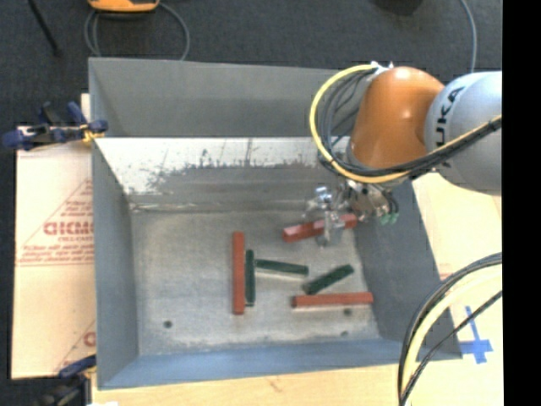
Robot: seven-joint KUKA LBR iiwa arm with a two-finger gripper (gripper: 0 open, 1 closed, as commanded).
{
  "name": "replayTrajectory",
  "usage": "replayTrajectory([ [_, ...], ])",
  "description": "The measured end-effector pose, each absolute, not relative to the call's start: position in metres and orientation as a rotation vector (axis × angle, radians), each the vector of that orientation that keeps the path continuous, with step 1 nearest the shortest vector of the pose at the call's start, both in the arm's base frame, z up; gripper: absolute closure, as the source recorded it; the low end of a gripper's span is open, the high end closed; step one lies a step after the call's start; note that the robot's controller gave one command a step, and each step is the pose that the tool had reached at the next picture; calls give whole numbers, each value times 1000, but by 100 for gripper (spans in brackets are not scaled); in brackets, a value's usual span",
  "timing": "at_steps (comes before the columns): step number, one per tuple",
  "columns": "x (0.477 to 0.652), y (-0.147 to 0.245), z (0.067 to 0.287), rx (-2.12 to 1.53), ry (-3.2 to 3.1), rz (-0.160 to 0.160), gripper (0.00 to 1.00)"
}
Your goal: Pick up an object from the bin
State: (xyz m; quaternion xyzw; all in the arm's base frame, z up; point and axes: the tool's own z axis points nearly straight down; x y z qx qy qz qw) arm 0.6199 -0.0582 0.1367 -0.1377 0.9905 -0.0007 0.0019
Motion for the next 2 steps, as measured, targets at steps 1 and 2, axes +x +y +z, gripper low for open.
replayTrajectory([
  [1,620,-59,151,-432,3106,-3,100],
  [2,620,-59,162,-431,3106,-3,100],
])
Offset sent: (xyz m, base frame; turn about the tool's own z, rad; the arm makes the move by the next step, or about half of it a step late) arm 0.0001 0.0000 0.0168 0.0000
